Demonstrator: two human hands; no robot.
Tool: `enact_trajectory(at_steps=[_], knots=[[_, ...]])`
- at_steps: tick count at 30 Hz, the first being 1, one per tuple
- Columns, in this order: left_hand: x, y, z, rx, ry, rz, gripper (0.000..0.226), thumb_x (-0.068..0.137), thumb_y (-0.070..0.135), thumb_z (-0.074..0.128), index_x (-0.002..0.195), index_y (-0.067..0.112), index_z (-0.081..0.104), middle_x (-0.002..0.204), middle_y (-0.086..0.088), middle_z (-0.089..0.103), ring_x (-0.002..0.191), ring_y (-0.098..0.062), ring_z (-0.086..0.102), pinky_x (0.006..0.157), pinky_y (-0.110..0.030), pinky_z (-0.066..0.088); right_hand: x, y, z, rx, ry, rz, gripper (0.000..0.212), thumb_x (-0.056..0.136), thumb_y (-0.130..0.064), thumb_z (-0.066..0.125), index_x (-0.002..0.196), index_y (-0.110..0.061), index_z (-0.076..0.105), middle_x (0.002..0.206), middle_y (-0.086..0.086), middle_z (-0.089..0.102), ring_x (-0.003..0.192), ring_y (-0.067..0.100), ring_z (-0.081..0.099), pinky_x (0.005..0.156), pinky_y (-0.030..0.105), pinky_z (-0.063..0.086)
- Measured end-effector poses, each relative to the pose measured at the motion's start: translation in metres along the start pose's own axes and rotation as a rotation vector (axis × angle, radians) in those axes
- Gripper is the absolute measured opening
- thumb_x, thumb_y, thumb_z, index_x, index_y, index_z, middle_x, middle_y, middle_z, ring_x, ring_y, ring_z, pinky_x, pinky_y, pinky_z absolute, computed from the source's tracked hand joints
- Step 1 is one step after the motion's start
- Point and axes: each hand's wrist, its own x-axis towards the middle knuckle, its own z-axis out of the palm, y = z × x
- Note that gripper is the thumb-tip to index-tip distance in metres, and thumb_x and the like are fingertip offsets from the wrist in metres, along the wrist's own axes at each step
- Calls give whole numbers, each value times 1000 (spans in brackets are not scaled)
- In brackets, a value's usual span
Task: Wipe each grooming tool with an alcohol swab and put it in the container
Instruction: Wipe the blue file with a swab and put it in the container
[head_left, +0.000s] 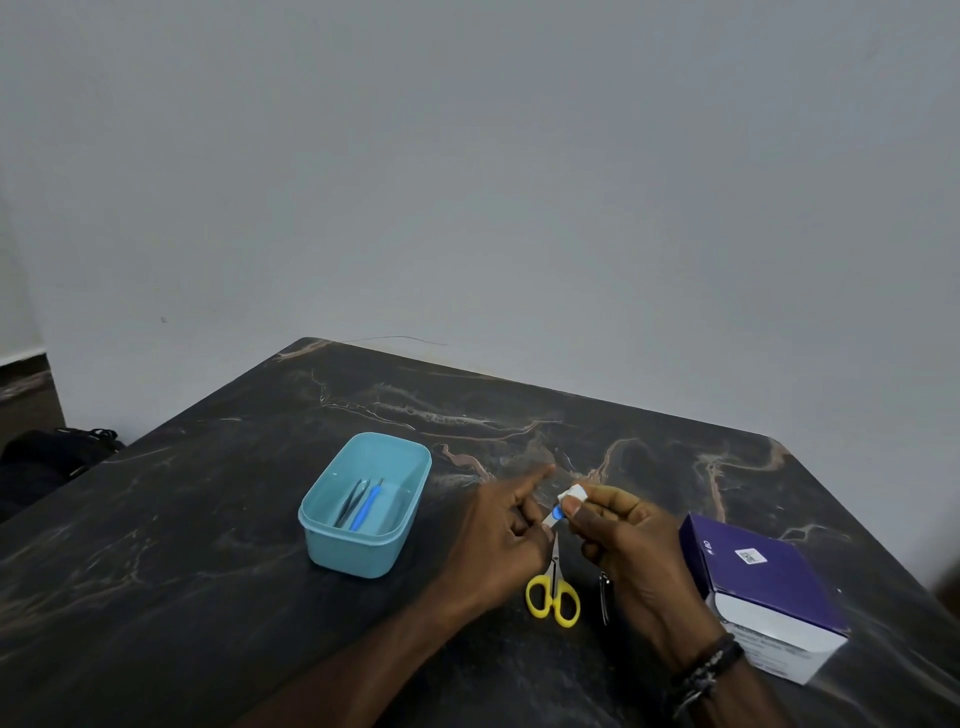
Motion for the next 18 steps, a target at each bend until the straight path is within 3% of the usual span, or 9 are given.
enact_trajectory(at_steps=[5,8,14,18], knots=[[0,-1,1,21,4,26,62,79,-6,61,125,36,54,72,-13,64,55,-12,56,53,-29,50,0,0,-1,17,-48,55,11,80,-3,69,90,-2,72,73,6,72,62,12,54,53,22,39],[0,0,2,30,3,23,61,80,-6,61,127,33,55,72,-13,64,55,-9,55,53,-23,47,-1,-2,1,25,-76,103,10,76,-9,71,85,-5,73,73,7,71,64,15,54,56,25,38],[0,1,2,-36,35,9,53,78,16,63,130,21,56,72,-15,66,57,-15,59,55,-35,53,-1,1,1,-30,-158,137,25,70,-23,74,81,-1,73,74,15,65,61,20,49,56,29,39],[0,-2,1,-29,35,14,53,79,9,63,131,18,56,71,-14,65,56,-16,60,56,-34,54,-4,0,2,-55,-165,126,26,70,-21,73,80,2,71,68,13,65,54,17,51,51,27,41]])
